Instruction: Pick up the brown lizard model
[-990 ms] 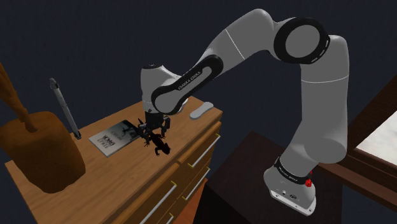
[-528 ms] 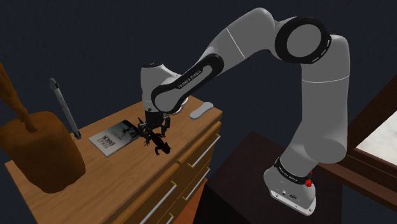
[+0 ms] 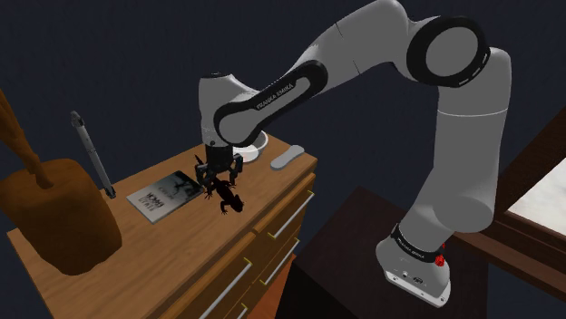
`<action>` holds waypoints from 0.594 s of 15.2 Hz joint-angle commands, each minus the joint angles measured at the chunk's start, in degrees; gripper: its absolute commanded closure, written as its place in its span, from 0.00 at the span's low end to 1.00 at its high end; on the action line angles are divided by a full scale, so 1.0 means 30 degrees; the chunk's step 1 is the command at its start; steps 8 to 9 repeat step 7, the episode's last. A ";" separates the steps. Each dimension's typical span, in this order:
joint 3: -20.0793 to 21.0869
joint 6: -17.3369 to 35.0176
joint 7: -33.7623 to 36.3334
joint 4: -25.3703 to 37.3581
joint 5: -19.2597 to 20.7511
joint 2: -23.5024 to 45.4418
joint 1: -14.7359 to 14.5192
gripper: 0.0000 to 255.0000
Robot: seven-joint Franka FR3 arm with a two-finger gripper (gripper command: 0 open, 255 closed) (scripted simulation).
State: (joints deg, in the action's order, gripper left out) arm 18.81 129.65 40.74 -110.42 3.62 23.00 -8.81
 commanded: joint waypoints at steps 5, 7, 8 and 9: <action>0.0166 -0.1215 -0.0146 0.0350 -0.0333 -0.0900 0.0141 1.00; 0.0170 -0.1247 -0.0149 0.0360 -0.0341 -0.0922 0.0144 1.00; 0.0170 -0.1247 -0.0149 0.0360 -0.0341 -0.0922 0.0144 1.00; 0.0170 -0.1247 -0.0149 0.0360 -0.0341 -0.0922 0.0144 1.00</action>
